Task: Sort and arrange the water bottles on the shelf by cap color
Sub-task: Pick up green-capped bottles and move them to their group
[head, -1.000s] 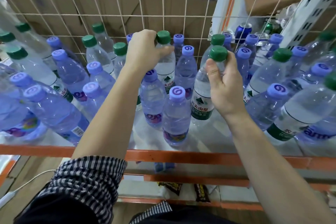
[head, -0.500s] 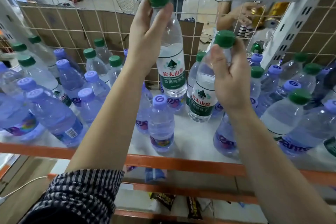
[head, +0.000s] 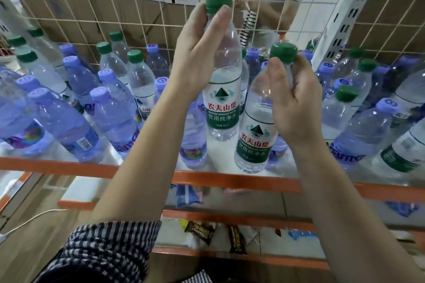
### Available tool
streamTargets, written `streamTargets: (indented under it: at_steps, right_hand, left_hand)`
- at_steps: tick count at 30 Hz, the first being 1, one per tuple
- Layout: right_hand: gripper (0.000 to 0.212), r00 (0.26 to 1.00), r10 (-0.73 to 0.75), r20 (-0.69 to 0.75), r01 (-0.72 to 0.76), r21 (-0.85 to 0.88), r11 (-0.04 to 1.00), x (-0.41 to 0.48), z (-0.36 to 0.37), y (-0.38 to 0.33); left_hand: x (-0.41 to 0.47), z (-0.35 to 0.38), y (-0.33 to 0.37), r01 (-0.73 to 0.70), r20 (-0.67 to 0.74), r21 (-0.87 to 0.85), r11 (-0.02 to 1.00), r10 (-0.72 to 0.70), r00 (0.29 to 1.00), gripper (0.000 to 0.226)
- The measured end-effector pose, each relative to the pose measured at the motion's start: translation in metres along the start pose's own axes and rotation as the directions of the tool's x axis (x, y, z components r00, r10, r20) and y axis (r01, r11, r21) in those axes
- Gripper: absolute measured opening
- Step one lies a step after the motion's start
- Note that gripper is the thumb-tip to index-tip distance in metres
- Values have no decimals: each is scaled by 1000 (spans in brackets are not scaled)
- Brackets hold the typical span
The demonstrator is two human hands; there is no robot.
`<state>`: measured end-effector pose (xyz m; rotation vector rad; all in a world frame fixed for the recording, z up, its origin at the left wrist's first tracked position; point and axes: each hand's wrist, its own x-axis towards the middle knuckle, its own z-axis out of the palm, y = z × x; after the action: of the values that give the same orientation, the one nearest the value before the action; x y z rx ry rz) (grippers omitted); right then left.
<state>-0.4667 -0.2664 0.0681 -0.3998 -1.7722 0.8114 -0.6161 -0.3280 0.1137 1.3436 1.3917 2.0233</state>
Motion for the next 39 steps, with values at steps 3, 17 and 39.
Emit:
streamTargets:
  at_steps: [3,17,39]
  right_hand:
    - [13,999,46,-15,-46,26,999,-17,-7,-2]
    - [20,946,268,-184,-294,-132,947,-110,-57,-11]
    - [8,927,241,-286,-335,-346,876,-130,-418,65]
  left_hand:
    - [-15,3,-8,13,44,69,998,-16,999,19]
    - [-109,49,-44,171,272,18,985,-169,947,24]
    - [-148,408,-70,90,369,-78,993,-55,928,14]
